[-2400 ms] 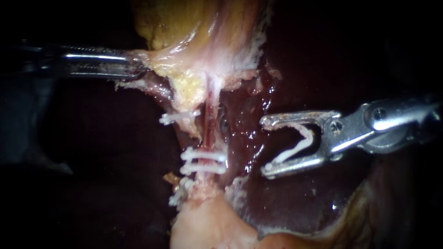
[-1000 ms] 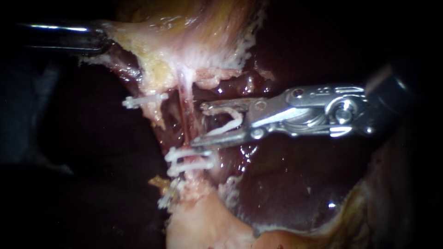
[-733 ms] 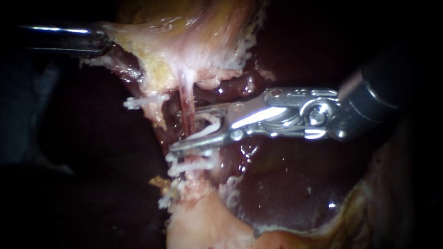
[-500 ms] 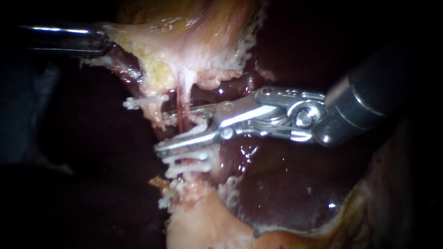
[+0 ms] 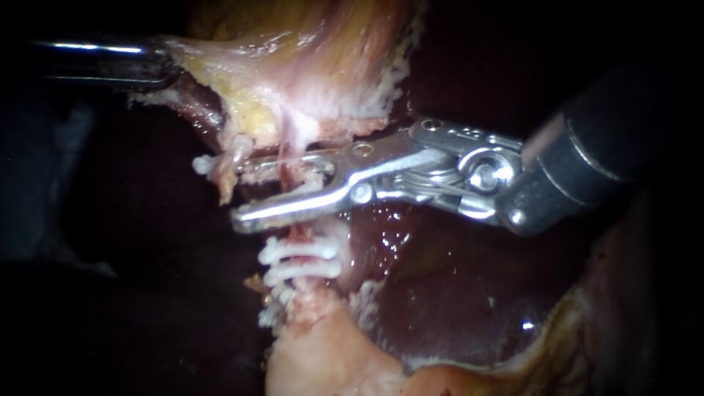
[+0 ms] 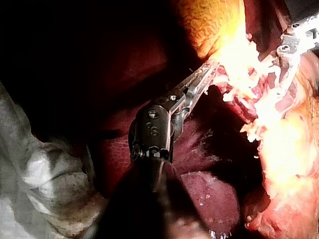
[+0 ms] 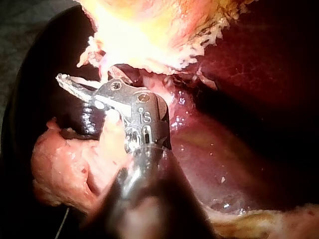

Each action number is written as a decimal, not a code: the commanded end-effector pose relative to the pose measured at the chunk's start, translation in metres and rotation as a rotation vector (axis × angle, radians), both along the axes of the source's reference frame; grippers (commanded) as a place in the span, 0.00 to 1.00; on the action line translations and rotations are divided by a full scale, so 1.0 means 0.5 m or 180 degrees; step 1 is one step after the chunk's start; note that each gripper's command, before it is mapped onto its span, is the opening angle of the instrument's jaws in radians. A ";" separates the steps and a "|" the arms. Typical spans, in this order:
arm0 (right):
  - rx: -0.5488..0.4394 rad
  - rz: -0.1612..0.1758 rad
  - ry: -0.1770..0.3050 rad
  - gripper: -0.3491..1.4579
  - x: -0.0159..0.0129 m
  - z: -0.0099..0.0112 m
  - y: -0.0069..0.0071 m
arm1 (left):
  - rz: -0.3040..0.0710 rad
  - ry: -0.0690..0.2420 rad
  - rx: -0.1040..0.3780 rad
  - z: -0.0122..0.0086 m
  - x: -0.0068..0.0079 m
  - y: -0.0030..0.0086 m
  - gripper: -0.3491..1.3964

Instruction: Clipping third clip right tube

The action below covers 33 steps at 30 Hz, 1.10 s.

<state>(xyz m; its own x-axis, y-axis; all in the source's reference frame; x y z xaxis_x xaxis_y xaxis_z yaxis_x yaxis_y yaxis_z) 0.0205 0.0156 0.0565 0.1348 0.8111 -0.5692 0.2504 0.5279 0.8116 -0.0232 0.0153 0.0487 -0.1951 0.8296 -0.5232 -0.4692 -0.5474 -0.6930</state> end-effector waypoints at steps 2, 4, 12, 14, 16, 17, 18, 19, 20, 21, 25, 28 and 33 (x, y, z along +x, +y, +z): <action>0.0007 -0.0032 0.0056 0.43 0.0000 -0.0017 -0.0003 | 0.0001 -0.0002 0.0000 0.0000 0.0000 0.0000 0.00; 0.0015 -0.0051 0.0106 0.43 0.0001 -0.0029 -0.0008 | 0.0001 -0.0002 0.0000 0.0000 0.0000 0.0000 0.00; 0.0072 -0.0057 0.0127 0.41 0.0003 -0.0058 -0.0008 | 0.0001 -0.0002 0.0000 0.0000 0.0001 0.0000 0.00; 0.0109 -0.0043 0.0108 0.39 0.0000 -0.0055 -0.0005 | 0.0001 -0.0002 0.0000 0.0000 0.0001 -0.0001 0.00; 0.0163 -0.0009 0.0069 0.36 -0.0004 -0.0050 -0.0001 | 0.0001 -0.0002 0.0000 0.0000 0.0001 -0.0001 0.00; 0.0200 -0.0012 0.0061 0.34 -0.0007 -0.0048 0.0000 | 0.0000 -0.0002 0.0000 0.0000 0.0001 -0.0001 0.00; 0.0254 0.0000 0.0039 0.32 -0.0010 -0.0046 0.0002 | 0.0000 -0.0002 0.0000 0.0000 0.0001 -0.0001 0.00; 0.0254 0.0024 0.0023 0.29 -0.0013 -0.0043 0.0004 | 0.0000 -0.0001 -0.0001 0.0000 0.0001 -0.0001 0.00; 0.0272 0.0022 0.0019 0.27 -0.0016 -0.0042 0.0005 | 0.0000 -0.0001 -0.0001 0.0000 0.0001 -0.0001 0.00; 0.0291 0.0021 0.0015 0.23 -0.0020 -0.0040 0.0006 | 0.0000 -0.0001 -0.0001 0.0000 0.0000 -0.0001 0.00; 0.0346 0.0016 0.0004 0.16 -0.0028 -0.0036 0.0009 | -0.0001 -0.0001 -0.0001 0.0000 0.0000 -0.0001 0.00; 0.0420 0.0008 -0.0009 0.08 -0.0031 -0.0035 0.0009 | 0.0000 -0.0001 -0.0001 0.0000 0.0000 -0.0002 0.00; 0.0562 -0.0008 -0.0038 0.00 -0.0042 -0.0033 0.0003 | -0.0001 -0.0001 -0.0001 0.0000 0.0000 -0.0002 0.00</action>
